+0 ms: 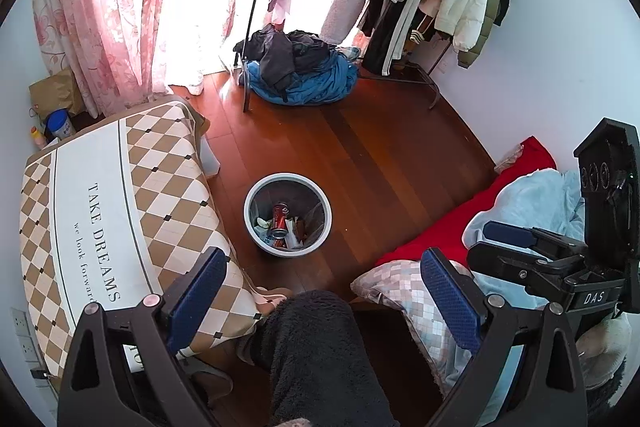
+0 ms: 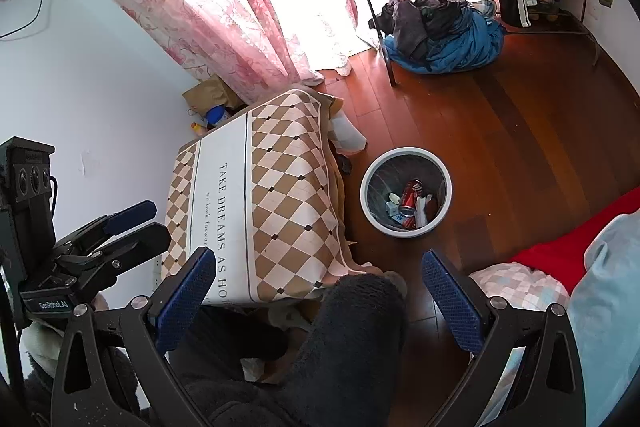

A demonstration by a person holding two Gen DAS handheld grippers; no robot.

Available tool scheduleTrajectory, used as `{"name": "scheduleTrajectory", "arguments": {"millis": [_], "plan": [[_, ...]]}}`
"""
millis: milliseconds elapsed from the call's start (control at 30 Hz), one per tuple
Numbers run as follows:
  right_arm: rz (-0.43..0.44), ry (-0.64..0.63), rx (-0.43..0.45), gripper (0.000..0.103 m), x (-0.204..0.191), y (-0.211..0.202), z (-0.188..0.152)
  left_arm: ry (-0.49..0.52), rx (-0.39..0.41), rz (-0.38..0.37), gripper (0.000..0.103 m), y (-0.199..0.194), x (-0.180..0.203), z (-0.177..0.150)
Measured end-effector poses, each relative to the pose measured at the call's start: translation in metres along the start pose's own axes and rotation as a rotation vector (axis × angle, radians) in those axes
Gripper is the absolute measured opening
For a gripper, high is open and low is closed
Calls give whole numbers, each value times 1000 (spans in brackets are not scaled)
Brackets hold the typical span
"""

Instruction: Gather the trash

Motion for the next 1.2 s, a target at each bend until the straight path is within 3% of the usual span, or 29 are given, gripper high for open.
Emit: {"name": "scheduleTrajectory", "arguments": {"millis": [1200], "plan": [[5, -45, -16, 103, -17, -7, 4, -10, 13, -19, 100, -13, -2, -8]]}}
Point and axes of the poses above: each gripper's, at about its wrist camera, not at the fingertips, and y roughly the way its jaws point, x to its right, z to its top, the point moved 5 cm from there along y, roughly the way its jaws point, and after that the axes turned 11 degrees about -z, right-handed, at the moved point
